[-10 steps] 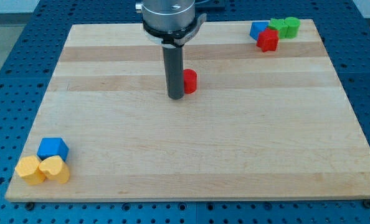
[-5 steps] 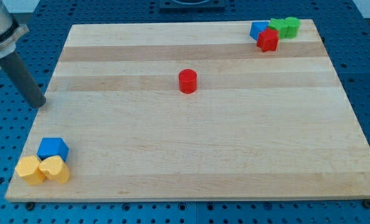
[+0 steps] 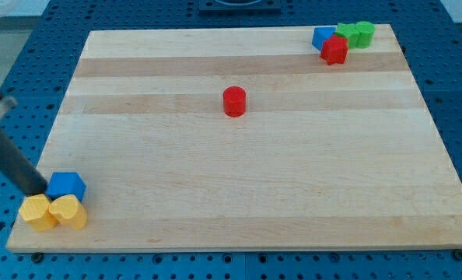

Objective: Move the blue cube into the red circle

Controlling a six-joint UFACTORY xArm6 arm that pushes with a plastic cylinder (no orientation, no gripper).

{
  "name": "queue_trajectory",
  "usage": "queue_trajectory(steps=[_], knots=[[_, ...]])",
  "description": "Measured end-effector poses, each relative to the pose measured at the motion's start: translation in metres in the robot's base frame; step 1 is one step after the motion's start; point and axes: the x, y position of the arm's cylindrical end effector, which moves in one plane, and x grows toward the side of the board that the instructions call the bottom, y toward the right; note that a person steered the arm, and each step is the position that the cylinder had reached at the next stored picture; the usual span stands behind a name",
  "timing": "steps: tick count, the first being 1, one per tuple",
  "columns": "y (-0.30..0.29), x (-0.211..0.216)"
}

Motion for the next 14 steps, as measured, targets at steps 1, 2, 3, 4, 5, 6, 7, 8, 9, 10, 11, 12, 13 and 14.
queue_trajectory(steps=[1, 2, 3, 4, 5, 6, 7, 8, 9, 10, 11, 12, 13, 14], knots=[[0.053, -0.001], [0.121, -0.012], [0.190, -0.019], [0.185, -0.019], [0.143, -0.017], [0.134, 0.001], [0.156, 0.023], [0.190, 0.029], [0.232, 0.004], [0.260, -0.005], [0.297, 0.043], [0.347, 0.051], [0.359, 0.042], [0.355, 0.015]])
